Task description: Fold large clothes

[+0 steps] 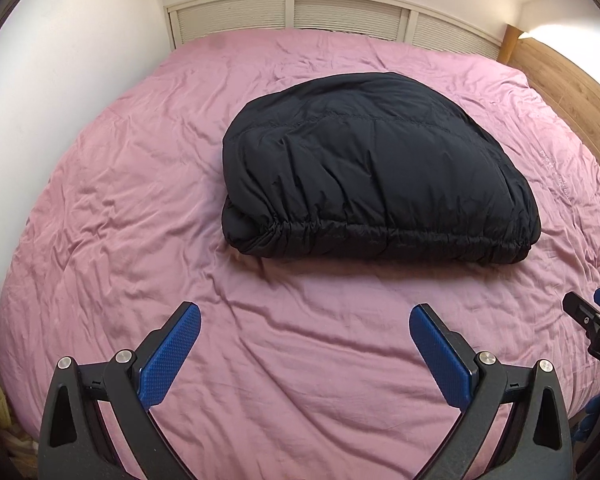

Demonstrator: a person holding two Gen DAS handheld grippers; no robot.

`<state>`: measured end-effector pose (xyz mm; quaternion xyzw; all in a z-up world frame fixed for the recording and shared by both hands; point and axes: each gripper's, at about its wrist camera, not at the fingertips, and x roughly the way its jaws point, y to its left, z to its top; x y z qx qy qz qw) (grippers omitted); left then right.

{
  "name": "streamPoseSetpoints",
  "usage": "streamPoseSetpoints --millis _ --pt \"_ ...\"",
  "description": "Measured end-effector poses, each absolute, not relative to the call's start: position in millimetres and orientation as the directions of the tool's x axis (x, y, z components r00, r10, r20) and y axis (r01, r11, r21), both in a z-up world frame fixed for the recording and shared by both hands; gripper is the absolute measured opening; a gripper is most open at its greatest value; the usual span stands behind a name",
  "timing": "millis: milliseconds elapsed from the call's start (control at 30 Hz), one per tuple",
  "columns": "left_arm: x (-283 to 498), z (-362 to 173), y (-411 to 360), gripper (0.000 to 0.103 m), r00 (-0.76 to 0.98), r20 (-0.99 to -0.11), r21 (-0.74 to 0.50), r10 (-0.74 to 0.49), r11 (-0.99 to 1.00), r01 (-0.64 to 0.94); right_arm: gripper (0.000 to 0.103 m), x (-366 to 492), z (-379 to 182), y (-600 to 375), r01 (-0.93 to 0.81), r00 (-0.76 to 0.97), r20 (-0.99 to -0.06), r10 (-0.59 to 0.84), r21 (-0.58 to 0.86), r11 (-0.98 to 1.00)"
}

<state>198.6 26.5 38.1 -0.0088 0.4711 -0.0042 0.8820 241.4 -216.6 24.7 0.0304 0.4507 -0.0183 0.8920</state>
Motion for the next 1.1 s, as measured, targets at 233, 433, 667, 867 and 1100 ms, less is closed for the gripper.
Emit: streamPoseSetpoints --millis 233,433,667,867,1100 --pt "201.4 42.3 21.3 0.102 0.57 -0.821 -0.033 -0.028 0.999 0.002 0.103 246.0 27.4 -222.8 0.064 0.594 -0.804 -0.015 0.028 0.998" --pt "204.3 40.5 16.3 0.102 0.563 -0.826 -0.034 -0.031 0.999 0.005 0.103 252.1 30.5 -224.4 0.063 0.608 -0.794 -0.018 0.026 0.998" --pt "208.9 41.6 7.1 0.102 0.56 -0.828 -0.019 -0.03 0.999 0.026 0.103 255.3 32.1 -229.5 0.068 0.619 -0.785 -0.021 0.027 0.997" --pt "213.5 41.8 0.3 0.102 0.559 -0.829 -0.012 -0.031 0.999 0.038 0.103 257.3 36.8 -232.5 0.065 0.627 -0.779 -0.013 0.035 0.997" --pt "213.3 42.2 -4.0 0.102 0.558 -0.829 -0.019 -0.036 0.999 0.036 0.103 258.8 34.5 -238.0 0.074 0.613 -0.79 -0.014 0.04 0.996"
